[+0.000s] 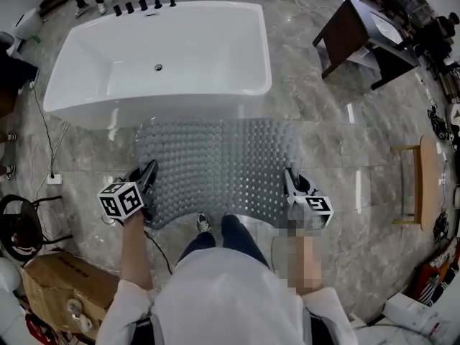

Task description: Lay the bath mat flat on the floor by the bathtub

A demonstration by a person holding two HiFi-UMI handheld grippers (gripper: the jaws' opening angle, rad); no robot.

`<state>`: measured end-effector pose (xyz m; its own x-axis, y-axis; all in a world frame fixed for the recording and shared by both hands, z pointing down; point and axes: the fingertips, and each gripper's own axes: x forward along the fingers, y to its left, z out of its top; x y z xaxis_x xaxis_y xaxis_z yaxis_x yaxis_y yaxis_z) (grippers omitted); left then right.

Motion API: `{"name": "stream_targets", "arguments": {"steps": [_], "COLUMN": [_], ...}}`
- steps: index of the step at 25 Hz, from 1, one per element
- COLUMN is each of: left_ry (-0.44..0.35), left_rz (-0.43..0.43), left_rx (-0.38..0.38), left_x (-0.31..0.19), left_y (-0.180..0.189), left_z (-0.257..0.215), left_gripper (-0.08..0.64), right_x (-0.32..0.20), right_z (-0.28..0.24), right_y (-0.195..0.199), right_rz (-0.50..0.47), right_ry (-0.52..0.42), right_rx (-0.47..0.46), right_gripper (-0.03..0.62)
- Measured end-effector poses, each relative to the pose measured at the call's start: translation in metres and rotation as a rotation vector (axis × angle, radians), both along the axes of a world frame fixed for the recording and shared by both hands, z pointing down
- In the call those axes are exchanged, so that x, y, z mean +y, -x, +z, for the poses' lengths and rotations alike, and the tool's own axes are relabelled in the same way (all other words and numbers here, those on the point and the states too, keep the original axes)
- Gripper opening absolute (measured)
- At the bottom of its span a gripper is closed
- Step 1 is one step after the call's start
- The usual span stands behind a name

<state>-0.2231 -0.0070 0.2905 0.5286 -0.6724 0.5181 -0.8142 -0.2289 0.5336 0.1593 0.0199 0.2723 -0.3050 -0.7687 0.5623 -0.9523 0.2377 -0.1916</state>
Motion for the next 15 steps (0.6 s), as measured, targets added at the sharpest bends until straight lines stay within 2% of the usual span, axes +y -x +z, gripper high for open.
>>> {"name": "stream_targets", "arguments": {"steps": [7, 15], "left_ry": [0.024, 0.064], "left_rz": [-0.023, -0.034], "left_rx": [-0.07, -0.19], "left_x": [-0.022, -0.048], "left_y": [-0.008, -0.013], "left_z": [0.041, 0.099], "left_gripper": [0.043, 0.043], "right_x": [-0.024, -0.053], "right_z": [0.038, 0.093], "right_y": [-0.012, -0.018], "right_rz": [-0.002, 0.005], "right_ry": [0.038, 0.084], "right_rx": [0.038, 0.079], "right_gripper": [0.041, 0.041]}}
